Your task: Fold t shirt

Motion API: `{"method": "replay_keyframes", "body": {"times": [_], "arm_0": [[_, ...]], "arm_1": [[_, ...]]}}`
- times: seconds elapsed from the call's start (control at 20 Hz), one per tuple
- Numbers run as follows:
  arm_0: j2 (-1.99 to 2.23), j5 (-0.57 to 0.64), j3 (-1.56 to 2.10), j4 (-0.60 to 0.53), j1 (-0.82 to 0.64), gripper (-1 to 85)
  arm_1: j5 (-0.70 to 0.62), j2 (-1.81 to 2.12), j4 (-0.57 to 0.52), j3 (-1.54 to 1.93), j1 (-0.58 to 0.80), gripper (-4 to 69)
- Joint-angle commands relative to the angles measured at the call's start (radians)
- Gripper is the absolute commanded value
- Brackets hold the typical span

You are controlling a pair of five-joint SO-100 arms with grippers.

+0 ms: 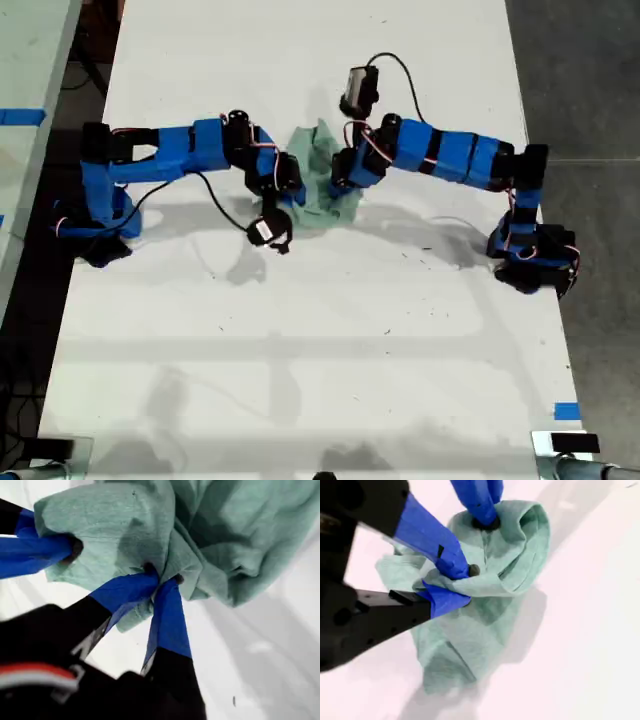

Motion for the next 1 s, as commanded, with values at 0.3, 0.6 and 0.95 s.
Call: {"method": "replay_keyframes", "body": {"times": [0.3,0.6,0.95], "arm_0": [[0.143,0.141,-0.126,0.189,-0.453,17.2],[0.758,0.222,0.063,0.256,-0.299,-0.2],[1.540,-0.123,1.172,-0.196,0.256,-0.2]], "arm_1": [[-0.250,0.110,0.164,-0.186,0.430,30.9],[-0.333,0.749,0.334,0.179,0.431,0.1],[0.126,1.296,0.072,1.011,-0.236,0.0]]}}
